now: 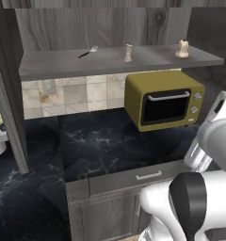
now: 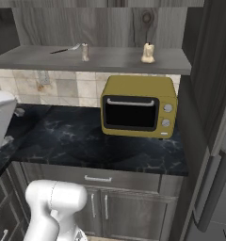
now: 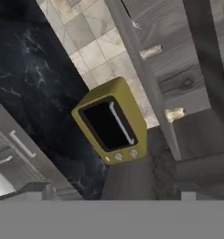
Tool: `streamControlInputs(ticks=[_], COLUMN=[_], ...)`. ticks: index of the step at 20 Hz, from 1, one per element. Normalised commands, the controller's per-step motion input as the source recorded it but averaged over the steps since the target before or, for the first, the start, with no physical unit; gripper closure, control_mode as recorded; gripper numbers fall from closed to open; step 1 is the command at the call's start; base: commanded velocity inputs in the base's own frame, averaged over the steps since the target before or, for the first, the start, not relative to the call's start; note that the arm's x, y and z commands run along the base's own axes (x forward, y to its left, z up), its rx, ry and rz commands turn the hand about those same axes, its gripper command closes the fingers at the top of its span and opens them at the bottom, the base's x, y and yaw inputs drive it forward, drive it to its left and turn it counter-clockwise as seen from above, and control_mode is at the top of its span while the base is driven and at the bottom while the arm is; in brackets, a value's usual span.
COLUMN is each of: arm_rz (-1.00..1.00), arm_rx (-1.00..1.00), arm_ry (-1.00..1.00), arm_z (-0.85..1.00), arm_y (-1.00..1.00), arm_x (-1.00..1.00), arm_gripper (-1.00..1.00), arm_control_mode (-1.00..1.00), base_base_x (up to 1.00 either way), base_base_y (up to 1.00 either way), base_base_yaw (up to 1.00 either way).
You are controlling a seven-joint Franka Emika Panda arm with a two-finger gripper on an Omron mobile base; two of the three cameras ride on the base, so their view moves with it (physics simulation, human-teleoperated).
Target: Pick the candle and candle from the dining table and place them in the open cabinet. Close the cabinet after placing the objects.
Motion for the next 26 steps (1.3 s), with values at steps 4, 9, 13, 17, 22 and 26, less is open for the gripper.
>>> streamControlInputs(ticks=[4, 9, 13, 17, 22, 26], arm_rz=[0.07, 0.13, 0.17, 0.19, 0.18, 0.10], arm_rx=[-0.15, -0.13, -0.13, -0.14, -0.16, -0.19], arm_ry=[-0.02, -0.01, 0.00, -0.03, -0.08, -0.12], arm_z=[-0.34, -0.33, -0.26, -0.17, -0.14, -0.17], arm_y=[-0.01, 0.00, 0.00, 0.00, 0.02, 0.14], arm_x=[-0.53, -0.29, -0.12, -0.02, -0.03, -0.06], arm_gripper=[-1.00, -1.00, -1.00, -1.00, -1.00, -1.00], arm_control_mode=[-1.00, -1.00, -1.00, -1.00, -1.00, -1.00], base_base_x=[0.00, 0.00, 0.00, 0.00, 0.00, 0.00], base_base_y=[0.00, 0.00, 0.00, 0.00, 0.00, 0.00], base_base_yaw=[0.00, 0.00, 0.00, 0.00, 0.00, 0.00])
